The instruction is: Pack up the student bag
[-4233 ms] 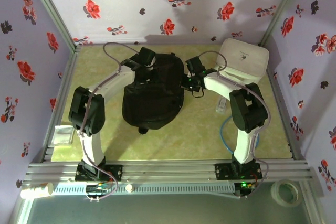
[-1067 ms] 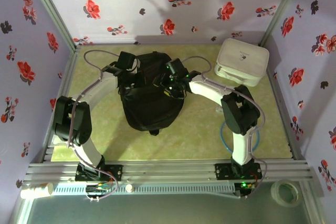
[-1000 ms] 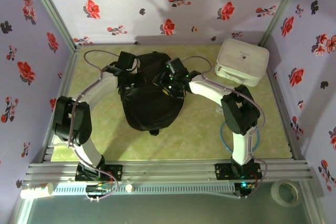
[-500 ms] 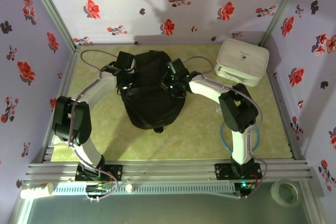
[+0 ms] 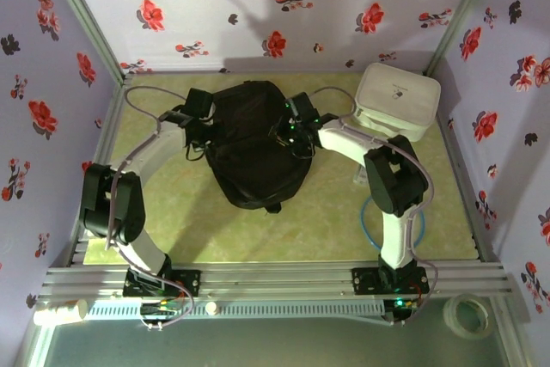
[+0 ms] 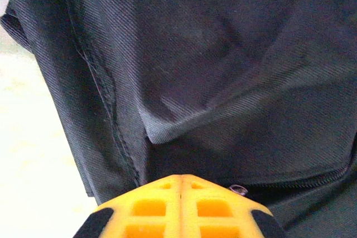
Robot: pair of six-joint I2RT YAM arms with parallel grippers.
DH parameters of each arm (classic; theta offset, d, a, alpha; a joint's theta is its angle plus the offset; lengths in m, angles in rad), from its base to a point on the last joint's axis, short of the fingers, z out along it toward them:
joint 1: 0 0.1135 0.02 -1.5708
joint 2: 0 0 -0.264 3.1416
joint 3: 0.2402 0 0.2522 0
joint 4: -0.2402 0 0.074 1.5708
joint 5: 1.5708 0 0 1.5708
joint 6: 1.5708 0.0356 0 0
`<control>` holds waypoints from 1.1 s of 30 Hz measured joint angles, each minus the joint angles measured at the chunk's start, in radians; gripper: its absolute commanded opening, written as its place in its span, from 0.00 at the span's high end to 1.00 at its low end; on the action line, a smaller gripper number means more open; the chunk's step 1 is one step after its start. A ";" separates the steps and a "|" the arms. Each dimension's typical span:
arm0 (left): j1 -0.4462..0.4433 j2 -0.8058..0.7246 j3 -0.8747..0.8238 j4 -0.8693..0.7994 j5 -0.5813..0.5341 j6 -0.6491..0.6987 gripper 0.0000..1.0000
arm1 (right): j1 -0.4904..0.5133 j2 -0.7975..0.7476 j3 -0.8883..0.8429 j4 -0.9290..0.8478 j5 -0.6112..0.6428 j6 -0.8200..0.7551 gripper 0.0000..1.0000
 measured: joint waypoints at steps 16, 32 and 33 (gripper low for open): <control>-0.023 -0.229 -0.101 -0.068 -0.059 -0.069 0.23 | -0.187 -0.448 -0.374 -0.334 0.526 -0.297 0.14; 0.015 -0.306 -0.203 -0.026 -0.087 -0.108 0.07 | -0.303 -0.279 -0.440 -0.309 0.453 -0.282 0.28; 0.015 -0.306 -0.204 -0.024 -0.087 -0.109 0.06 | -0.305 -0.273 -0.444 -0.303 0.447 -0.278 0.32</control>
